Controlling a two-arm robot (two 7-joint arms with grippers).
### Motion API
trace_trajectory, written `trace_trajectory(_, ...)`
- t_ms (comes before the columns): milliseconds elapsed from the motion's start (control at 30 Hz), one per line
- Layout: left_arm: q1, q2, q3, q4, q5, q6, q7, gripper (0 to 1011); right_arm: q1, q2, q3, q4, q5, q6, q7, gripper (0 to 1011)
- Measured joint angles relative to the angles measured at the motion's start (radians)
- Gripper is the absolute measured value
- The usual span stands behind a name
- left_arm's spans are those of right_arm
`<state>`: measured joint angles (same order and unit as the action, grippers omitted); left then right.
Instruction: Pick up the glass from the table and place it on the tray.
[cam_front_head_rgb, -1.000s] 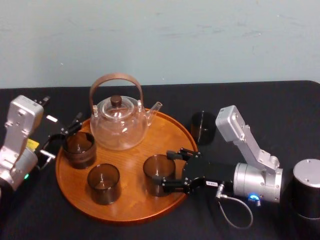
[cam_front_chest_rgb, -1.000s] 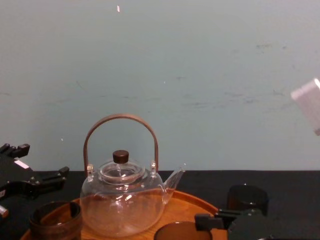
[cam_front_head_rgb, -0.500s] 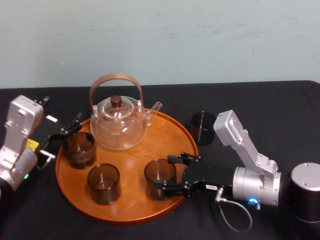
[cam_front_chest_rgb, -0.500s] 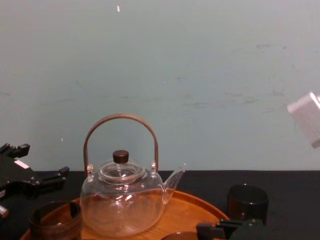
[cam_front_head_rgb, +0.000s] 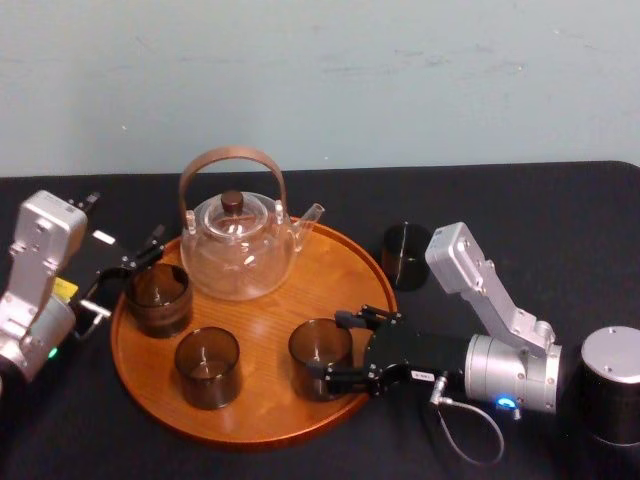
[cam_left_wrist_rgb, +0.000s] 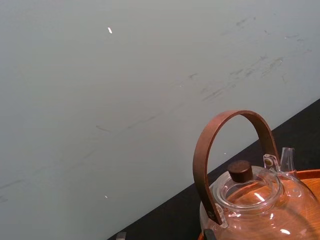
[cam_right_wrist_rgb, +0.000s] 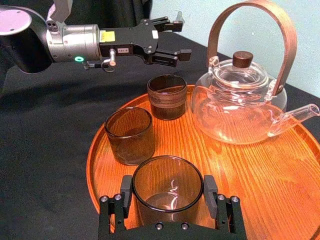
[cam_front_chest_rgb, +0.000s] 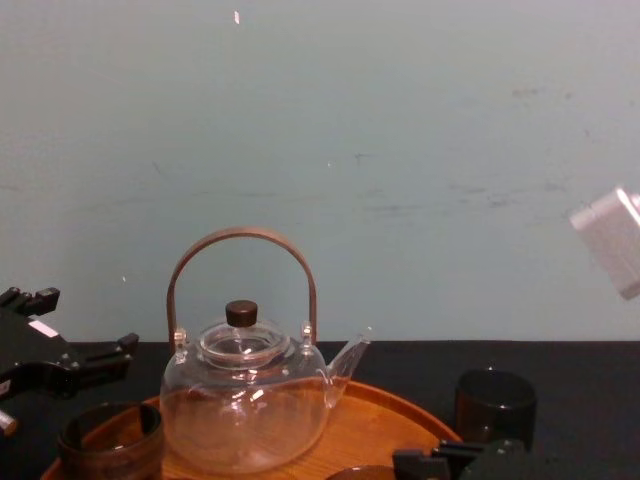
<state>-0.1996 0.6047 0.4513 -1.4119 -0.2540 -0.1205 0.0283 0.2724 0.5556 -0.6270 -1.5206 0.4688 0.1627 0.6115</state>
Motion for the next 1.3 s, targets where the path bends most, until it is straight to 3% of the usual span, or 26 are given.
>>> trace_trajectory(167, 0.000, 0.000, 0.000, 0.000, 0.000, 0.000, 0.000, 1001, 0.000, 0.000, 0.001, 0.000, 0.001, 0.000, 0.001, 900)
trace_trajectory(333, 0.000, 0.000, 0.000, 0.000, 0.000, 0.000, 0.000, 1001, 0.000, 0.000, 0.001, 0.000, 0.003, 0.000, 0.001, 1002)
trace_trajectory(1100, 0.000, 0.000, 0.000, 0.000, 0.000, 0.000, 0.000, 1001, 0.000, 0.000, 0.002, 0.000, 0.005, 0.002, 0.002, 1002)
trace_trajectory(1300, 0.000, 0.000, 0.000, 0.000, 0.000, 0.000, 0.000, 1001, -0.012, 0.021, 0.022, -0.016, 0.026, -0.006, 0.014, 1002)
